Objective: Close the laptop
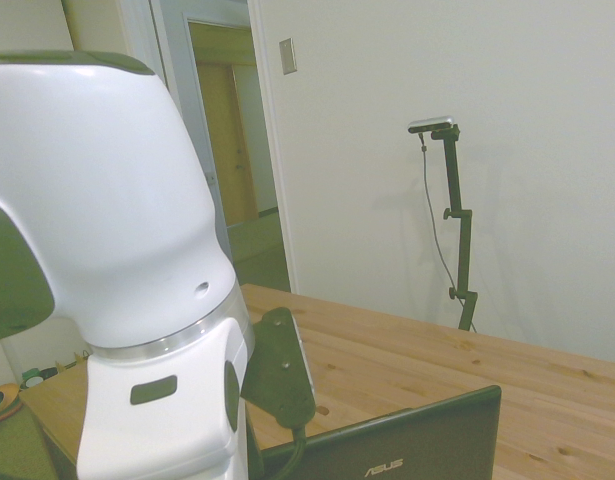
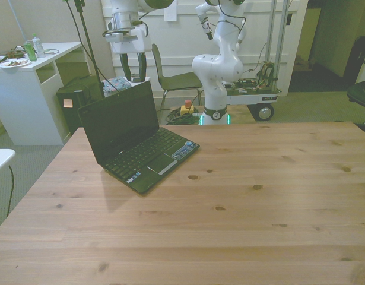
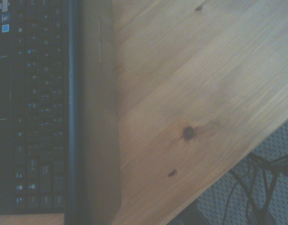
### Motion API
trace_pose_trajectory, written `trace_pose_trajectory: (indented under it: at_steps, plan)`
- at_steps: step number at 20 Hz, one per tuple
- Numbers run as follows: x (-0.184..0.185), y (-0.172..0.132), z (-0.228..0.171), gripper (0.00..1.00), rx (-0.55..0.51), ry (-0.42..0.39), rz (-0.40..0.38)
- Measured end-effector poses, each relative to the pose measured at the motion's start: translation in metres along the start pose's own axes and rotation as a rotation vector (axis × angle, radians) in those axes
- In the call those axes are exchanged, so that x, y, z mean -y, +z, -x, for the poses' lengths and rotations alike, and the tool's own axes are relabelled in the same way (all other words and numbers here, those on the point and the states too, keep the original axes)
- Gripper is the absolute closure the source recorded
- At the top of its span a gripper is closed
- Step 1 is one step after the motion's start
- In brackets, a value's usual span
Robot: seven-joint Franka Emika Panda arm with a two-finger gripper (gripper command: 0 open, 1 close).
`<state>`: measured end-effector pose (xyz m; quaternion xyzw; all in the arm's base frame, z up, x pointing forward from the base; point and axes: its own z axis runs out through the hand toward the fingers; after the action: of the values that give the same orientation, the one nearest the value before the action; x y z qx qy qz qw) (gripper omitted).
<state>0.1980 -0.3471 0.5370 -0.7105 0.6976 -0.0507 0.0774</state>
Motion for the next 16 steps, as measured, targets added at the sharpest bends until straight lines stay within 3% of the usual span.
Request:
trace_pose_trajectory:
  at_steps: [10, 16]
  plan:
    - [-0.034, 0.009, -0.03, 1.0, 0.031, 0.047, -0.005]
    - [-0.018, 0.018, -0.077, 1.0, 0.042, 0.039, 0.015]
